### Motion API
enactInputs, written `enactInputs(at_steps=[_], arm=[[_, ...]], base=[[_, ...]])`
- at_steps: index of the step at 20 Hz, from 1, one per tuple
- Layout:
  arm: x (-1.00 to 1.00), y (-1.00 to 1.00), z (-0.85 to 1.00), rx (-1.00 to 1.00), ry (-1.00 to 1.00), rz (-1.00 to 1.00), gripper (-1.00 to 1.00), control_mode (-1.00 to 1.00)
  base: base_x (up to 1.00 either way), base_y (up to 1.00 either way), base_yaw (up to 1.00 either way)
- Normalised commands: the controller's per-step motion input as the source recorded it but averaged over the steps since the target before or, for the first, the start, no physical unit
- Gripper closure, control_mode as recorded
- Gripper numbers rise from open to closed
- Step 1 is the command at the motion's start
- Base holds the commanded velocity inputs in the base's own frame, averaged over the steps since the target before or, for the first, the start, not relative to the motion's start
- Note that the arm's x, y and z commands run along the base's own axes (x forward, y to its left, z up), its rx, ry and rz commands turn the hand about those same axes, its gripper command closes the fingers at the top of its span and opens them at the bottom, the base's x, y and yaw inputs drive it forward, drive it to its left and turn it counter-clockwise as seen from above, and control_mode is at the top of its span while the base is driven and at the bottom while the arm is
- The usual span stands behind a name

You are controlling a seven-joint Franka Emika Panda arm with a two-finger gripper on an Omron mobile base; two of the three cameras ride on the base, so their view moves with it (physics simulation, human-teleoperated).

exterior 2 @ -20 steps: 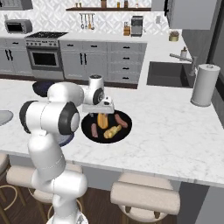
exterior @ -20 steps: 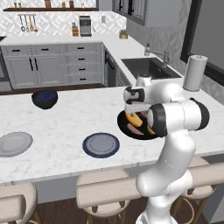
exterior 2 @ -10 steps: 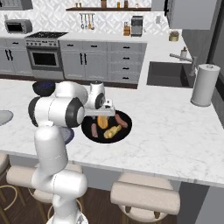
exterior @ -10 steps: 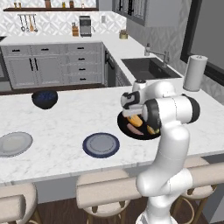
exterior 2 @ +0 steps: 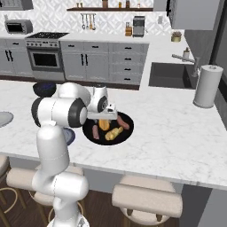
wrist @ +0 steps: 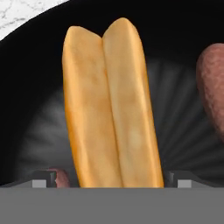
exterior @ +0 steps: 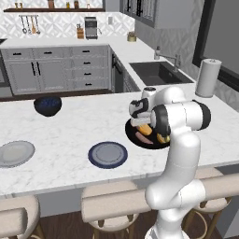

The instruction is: Place one bun and one sausage from the bowl on each plate.

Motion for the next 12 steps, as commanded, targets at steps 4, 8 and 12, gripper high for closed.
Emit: enactInputs(at_steps=[4, 8, 12], arm=[[0.0, -0.07, 0.0, 0.0, 0.01, 0.0, -1.0, -1.0], [0.0, 0.0, -0.19, 0.01, 0.06, 0.0, -1.0, -1.0], [0.0, 0.0, -0.35, 0.0, 0.06, 0.0, -1.0, -1.0]], base=[[0.0, 0.0, 0.0], [0.0, 0.0, 0.0], [0.0, 0.0, 0.0]])
